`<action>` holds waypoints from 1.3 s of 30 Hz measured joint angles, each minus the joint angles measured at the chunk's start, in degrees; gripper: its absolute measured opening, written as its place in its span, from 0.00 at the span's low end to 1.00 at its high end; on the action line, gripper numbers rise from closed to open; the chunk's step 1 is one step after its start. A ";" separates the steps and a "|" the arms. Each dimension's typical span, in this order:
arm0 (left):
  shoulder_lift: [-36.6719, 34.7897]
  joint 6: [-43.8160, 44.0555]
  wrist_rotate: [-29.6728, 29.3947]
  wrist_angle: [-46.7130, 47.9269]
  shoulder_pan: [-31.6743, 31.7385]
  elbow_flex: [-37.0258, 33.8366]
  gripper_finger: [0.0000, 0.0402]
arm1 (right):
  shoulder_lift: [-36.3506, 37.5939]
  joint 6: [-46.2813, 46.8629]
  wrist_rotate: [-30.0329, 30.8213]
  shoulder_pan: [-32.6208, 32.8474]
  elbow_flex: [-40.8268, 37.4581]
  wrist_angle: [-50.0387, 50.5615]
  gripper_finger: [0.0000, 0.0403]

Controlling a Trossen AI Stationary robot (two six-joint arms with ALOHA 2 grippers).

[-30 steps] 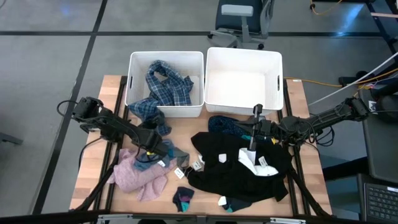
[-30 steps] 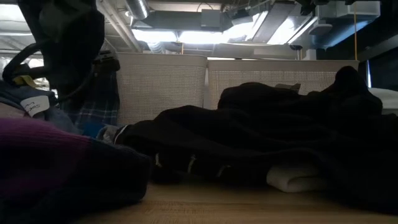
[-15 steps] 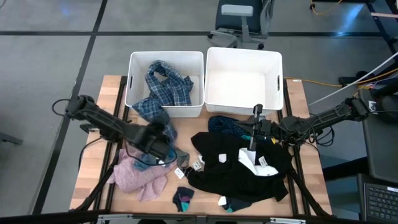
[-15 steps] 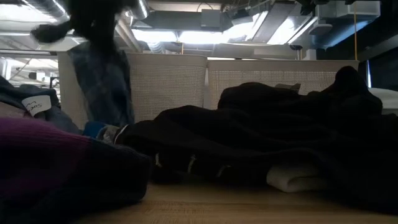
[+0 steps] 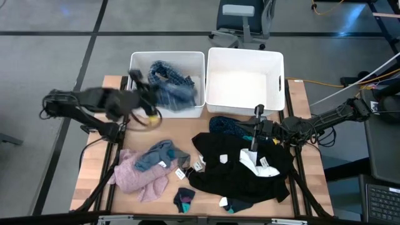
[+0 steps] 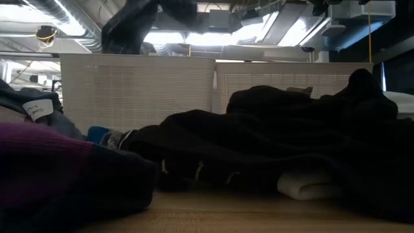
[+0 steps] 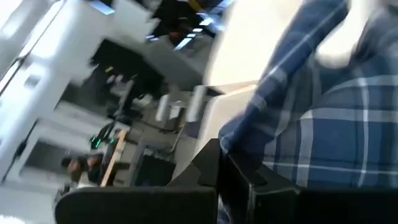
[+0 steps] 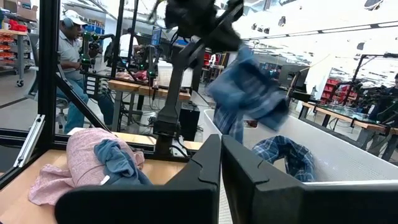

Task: Sort clothes
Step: Put the patterned shirt into the left white bin

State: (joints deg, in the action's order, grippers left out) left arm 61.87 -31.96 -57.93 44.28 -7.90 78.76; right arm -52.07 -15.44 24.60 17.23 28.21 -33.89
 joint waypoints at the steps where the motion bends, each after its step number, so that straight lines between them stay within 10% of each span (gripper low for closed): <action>1: -1.23 -0.30 0.38 -1.54 1.93 0.00 0.00 | 0.00 0.02 0.00 0.00 0.00 -0.11 0.04; 18: -1.83 4.57 17.21 -4.86 28.42 -12.80 0.00 | 0.00 -0.93 0.02 -0.02 0.00 -0.35 0.04; 39: 3.14 13.95 17.34 -3.68 30.51 -15.41 0.12 | -0.24 -0.11 0.02 0.00 0.00 -0.35 0.04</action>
State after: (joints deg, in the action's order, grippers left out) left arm 65.01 -18.01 -40.59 40.61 22.61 63.35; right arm -52.32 -15.55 24.62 17.23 28.21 -34.24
